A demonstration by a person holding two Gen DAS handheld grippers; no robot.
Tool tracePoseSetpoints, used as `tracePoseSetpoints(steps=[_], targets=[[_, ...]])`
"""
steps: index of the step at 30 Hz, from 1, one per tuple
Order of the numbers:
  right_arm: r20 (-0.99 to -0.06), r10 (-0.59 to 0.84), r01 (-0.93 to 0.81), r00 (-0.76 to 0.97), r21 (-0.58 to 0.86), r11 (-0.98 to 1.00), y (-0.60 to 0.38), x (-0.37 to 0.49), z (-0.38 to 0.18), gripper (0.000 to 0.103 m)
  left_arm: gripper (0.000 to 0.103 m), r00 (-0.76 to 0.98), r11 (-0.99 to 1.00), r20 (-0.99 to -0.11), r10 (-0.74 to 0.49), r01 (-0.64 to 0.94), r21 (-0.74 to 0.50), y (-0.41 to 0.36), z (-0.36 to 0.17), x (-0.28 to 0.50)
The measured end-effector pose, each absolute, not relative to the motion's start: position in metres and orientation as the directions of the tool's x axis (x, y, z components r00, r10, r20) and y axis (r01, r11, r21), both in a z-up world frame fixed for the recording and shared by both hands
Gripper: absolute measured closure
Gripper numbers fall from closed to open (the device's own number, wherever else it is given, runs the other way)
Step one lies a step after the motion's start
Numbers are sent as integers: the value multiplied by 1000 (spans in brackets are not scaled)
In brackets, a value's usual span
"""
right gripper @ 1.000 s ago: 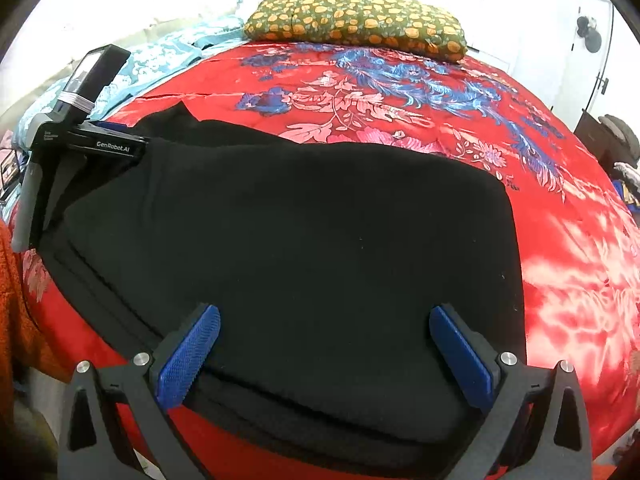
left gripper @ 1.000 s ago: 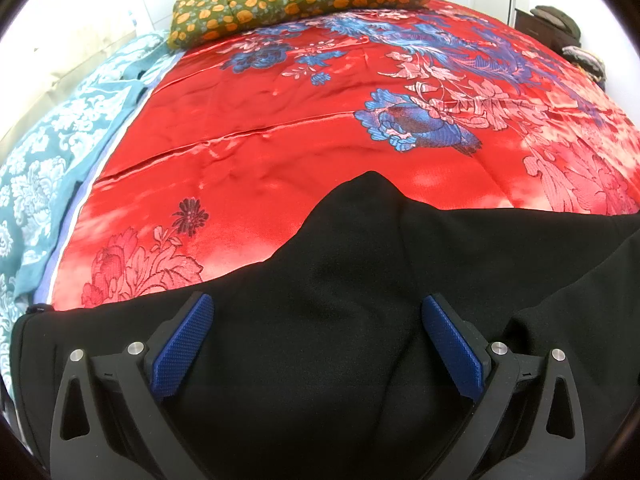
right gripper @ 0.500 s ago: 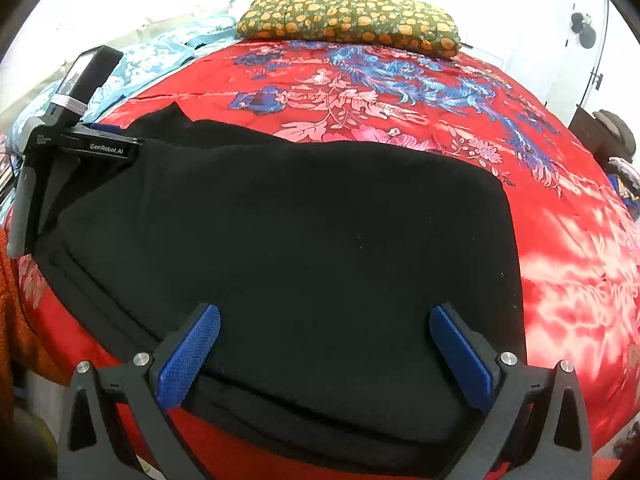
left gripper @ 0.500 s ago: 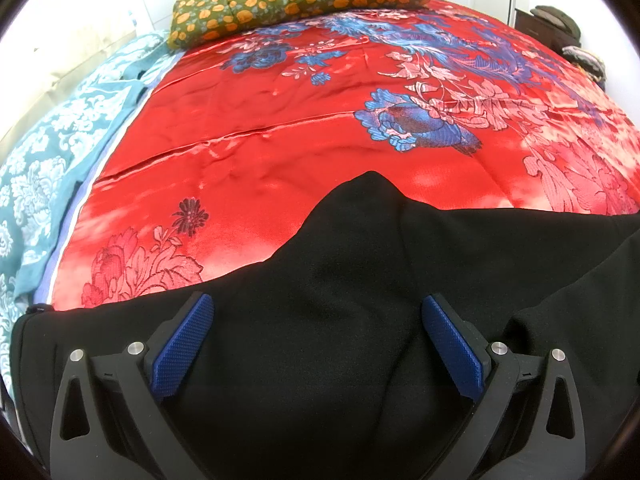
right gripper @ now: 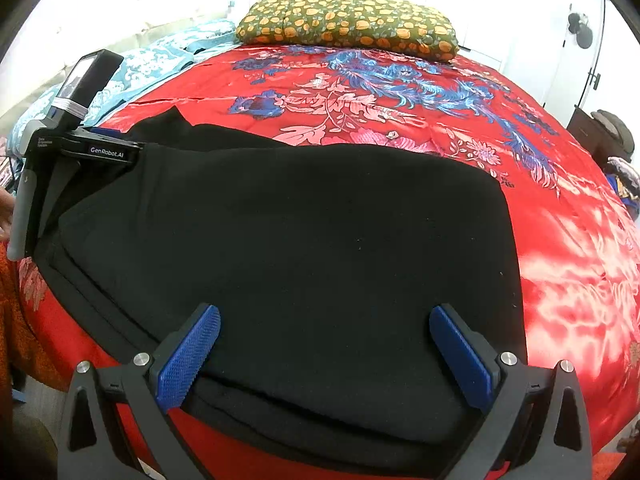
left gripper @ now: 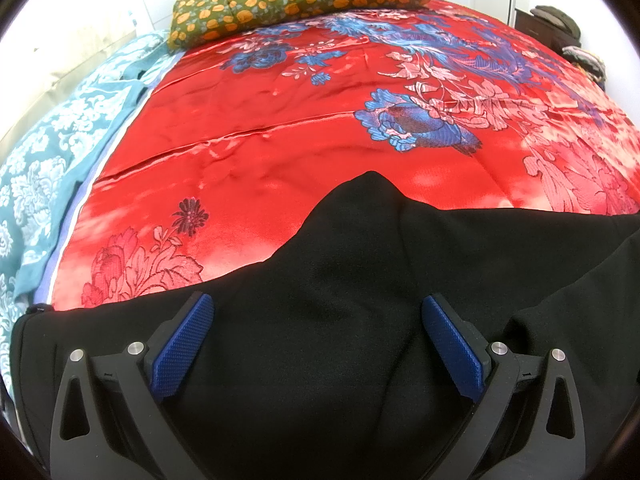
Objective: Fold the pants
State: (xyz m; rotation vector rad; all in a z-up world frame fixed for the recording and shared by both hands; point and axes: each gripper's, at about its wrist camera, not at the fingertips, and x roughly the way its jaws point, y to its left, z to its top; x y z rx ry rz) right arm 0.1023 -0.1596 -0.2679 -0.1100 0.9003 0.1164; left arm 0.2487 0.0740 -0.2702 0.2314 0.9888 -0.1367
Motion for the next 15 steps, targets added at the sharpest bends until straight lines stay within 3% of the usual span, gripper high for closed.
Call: tracePoseSetpoints(steps=[15], targets=[[-772,58,-139,633,-39,990,-161,98,-268,0,0,552,969,-834,-4,208,133,74,-271,246]])
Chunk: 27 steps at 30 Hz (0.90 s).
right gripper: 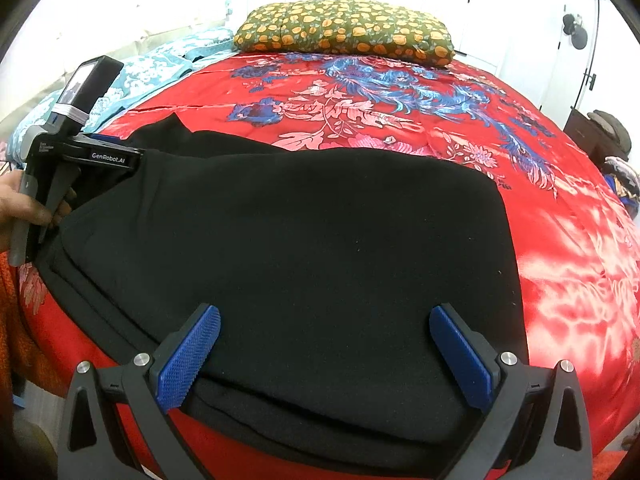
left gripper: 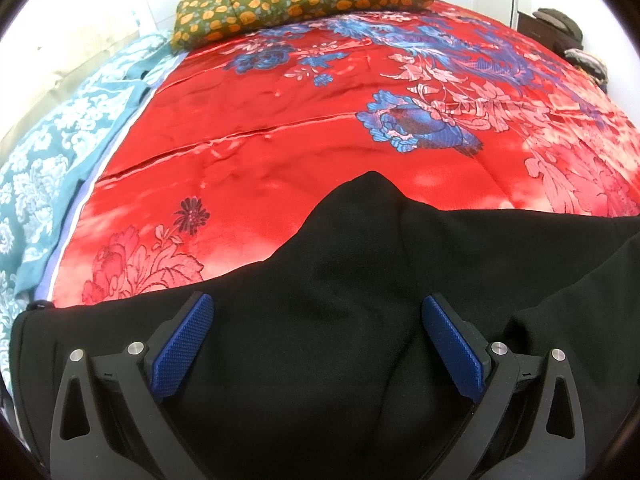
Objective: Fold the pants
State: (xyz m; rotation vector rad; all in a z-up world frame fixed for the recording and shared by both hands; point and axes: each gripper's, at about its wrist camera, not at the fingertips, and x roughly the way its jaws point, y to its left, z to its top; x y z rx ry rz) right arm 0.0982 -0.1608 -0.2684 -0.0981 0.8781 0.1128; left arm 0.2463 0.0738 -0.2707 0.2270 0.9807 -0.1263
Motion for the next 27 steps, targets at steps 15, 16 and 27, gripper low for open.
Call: tracePoseSetpoints(steps=[15,16,27], targets=[[-776,56,-137,628,-39,990,-161,100,-268,0,1,559,979,-815,-150,198,-45,107,-200,235],[-779,55,-137,624,-40,990,-161,100,-267,0,1,574,983,-809,-128,184,-25,112,-190,230],[-787,43,-125,616,-43,991,-160,102,-267,0,1,569,999,-821,50,-27,42,198,-168,184]])
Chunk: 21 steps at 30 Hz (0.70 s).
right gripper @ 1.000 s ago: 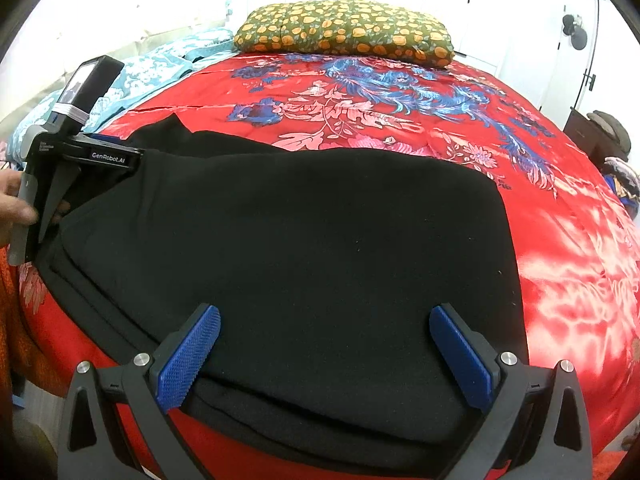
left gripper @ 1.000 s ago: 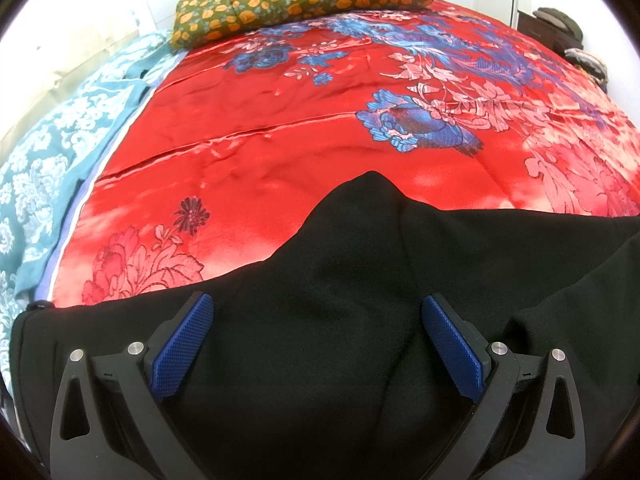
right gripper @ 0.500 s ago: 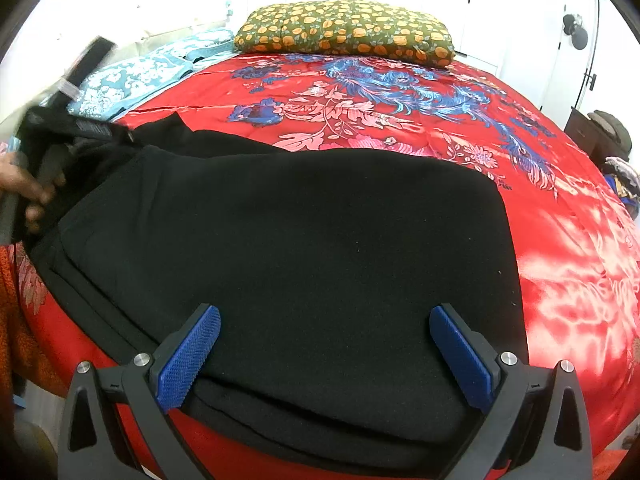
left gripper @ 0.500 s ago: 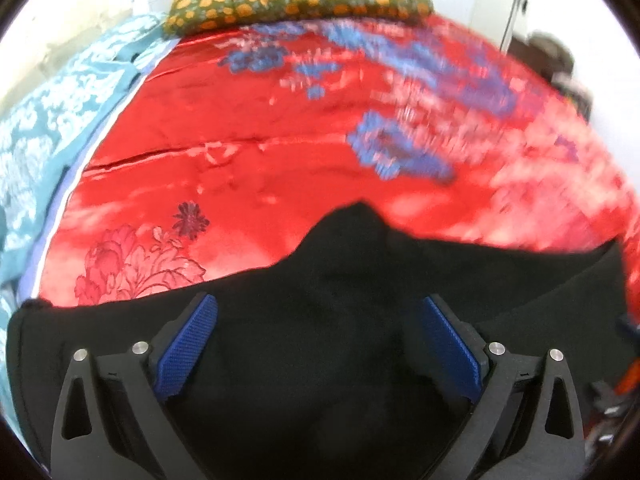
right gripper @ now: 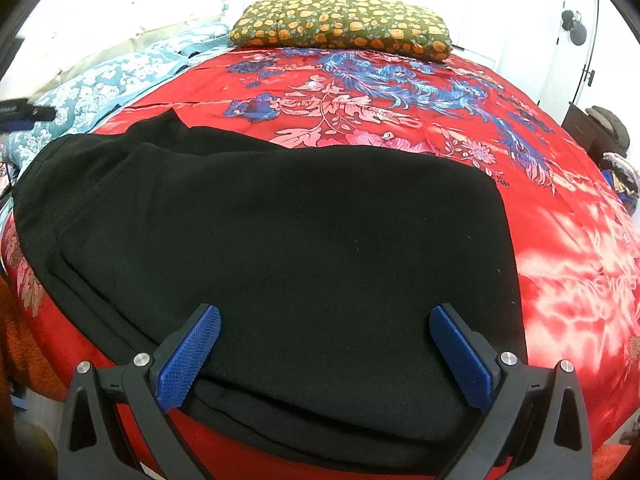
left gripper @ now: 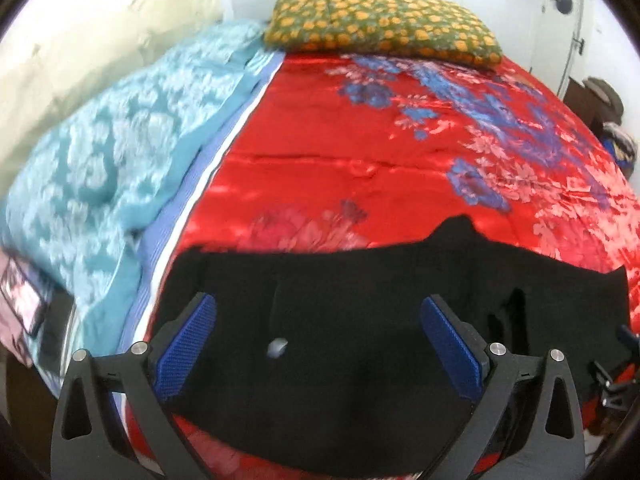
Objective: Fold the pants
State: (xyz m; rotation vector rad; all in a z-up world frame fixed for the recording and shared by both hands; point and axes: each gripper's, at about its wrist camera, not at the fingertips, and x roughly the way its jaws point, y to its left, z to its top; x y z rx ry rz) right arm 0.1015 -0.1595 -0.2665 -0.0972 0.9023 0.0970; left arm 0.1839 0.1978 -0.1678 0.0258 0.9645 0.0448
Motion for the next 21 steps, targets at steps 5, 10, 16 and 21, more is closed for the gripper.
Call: tracePoseSetpoints(steps=[5,10,16,21], targets=[[-790,38,-119,612,-45,992,-159,102,-266,0,1,540,998,-841,41,-66,7,237,-170,173],[-797,34,-116,603,-45,992,-159,102,-265,0,1,523,993,-851,-49,-68,-99,291,-164,177],[-799,29,-109,601,-45,993,-158,103,-265,0,1,471,877,-813,-343,-150,-457,388,-171,202],[-798,29,-107,602,-45,993,-158,102,-266,0,2,379,900,-846,-375,-69,-430,369,-206,217]])
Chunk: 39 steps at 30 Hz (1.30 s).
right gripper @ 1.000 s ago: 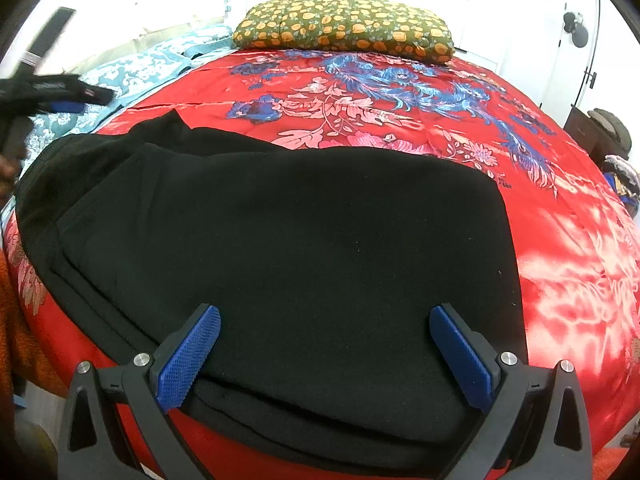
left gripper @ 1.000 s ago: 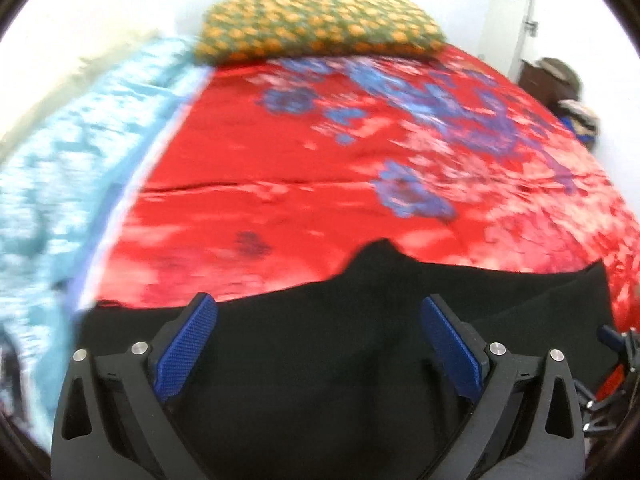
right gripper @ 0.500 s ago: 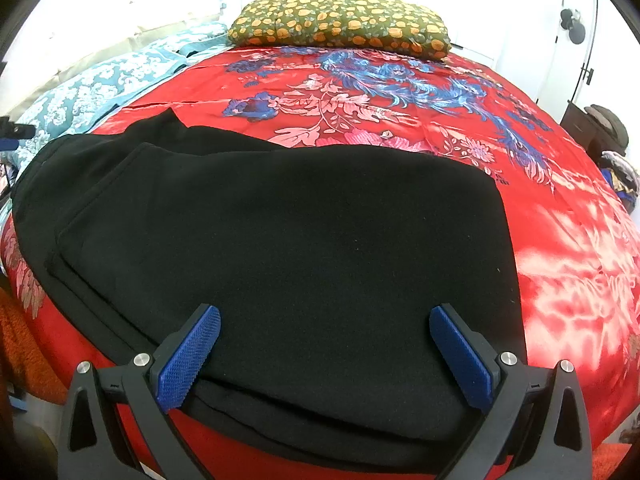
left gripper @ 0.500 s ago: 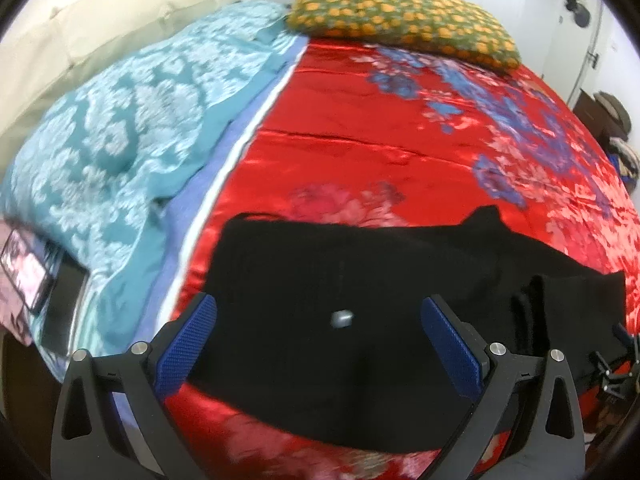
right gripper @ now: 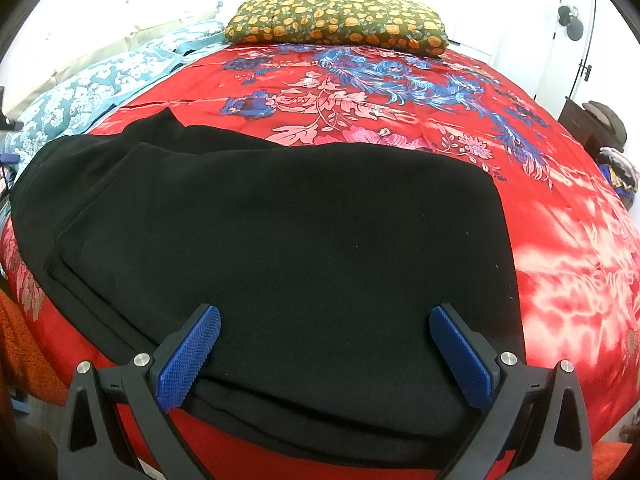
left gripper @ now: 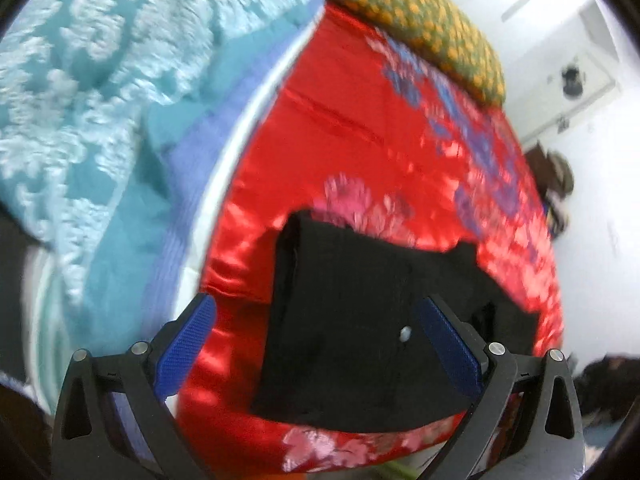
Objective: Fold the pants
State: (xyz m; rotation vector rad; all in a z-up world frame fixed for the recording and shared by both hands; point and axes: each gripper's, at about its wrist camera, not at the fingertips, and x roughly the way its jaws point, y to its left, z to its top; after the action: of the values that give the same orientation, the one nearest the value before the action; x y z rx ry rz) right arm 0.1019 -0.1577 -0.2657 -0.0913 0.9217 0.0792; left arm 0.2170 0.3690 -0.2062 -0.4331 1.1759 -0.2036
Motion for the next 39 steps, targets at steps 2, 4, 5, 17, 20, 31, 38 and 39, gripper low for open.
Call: tracePoseSetpoints(steps=[2,4,5,17,20,31,38,39], targets=[[-799,28,-107,601,-45,993,-157,102,-266,0,2,345,909,-861,-373,-51,-414,357,-223,223],[-800,29,-108,599,-45,993,-157,102,-266,0,2,329,917,-877,-351,-70,-393,352,-240,229],[-801,29,-108,598,-45,993,-157,102,-266,0,2,321,913,-879,-353,-85,-398,351,-245,230],[-797,27,-102,603,-44,994,-157,102,-266,0,1,249,883,-864,-437,-64,-465,314,-276,236],[-796,26,-102,604,-44,994,-156,102,-266,0,13,255,895,-868,-425,-24,-446,313,-271,232],[-797,27,-102,603,-43,994,-157,101,-267,0,78,290,909,-889,-355,-115,-401,312,-238,222],[-807,44,-113,588,-28,993,-159,102,-264,0,82,367,845,-816,-446,-128,-519,309,-192,204],[-809,50,-117,586,-24,993,-160,102,-264,0,82,374,839,-809,-454,-127,-530,307,-185,201]])
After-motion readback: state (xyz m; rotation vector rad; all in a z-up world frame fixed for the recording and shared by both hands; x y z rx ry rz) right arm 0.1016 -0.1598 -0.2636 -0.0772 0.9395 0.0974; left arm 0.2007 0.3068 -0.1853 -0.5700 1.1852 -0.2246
